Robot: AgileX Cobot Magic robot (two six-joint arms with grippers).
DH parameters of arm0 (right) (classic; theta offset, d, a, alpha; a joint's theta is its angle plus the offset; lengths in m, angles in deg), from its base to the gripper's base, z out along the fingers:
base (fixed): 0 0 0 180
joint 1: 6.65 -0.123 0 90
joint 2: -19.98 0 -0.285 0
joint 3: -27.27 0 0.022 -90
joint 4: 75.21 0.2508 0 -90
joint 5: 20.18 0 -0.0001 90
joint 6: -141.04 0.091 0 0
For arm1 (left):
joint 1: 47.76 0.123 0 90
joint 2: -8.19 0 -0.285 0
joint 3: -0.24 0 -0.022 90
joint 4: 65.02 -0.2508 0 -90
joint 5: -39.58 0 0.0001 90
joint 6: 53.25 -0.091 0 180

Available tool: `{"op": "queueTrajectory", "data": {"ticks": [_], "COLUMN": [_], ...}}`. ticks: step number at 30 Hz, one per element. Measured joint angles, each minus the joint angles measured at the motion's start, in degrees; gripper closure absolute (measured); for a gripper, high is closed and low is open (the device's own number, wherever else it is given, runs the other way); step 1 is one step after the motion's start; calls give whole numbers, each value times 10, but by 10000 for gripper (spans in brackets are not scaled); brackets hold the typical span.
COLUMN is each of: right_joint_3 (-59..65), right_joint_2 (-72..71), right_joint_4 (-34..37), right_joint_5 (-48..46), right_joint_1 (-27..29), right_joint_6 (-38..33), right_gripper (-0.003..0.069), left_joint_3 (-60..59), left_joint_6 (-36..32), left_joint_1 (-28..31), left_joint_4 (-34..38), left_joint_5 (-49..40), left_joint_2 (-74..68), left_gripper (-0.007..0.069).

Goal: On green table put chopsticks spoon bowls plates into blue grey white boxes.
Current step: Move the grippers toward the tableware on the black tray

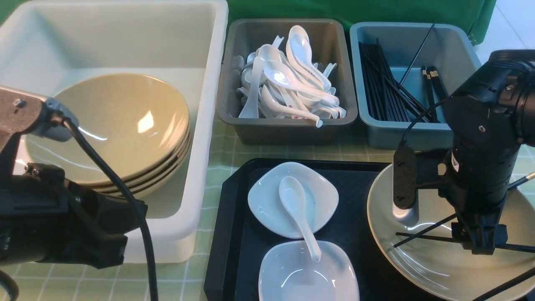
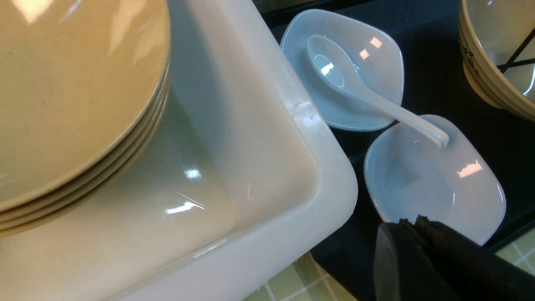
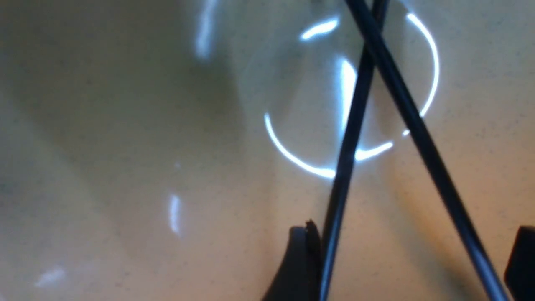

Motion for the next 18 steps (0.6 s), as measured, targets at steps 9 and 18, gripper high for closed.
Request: {"op": "queueTrajectory", "data": {"ticks": [9, 18], "right_joint_3": [0, 4], "right_joint_2": [0, 0], "right_joint_4": [-7, -7], "right_joint_5": [17, 20], "right_joint_1": [0, -19], "right_joint_6": [-2, -2], "right_gripper": [57, 57], "left_joint_3": [0, 0], "left_joint_6": [0, 0], "left_joint_1": [0, 0], "left_joint_4": [0, 0], "left_joint_5": [0, -1], "left_joint_2": [0, 0], "left_gripper": [626, 626]}}
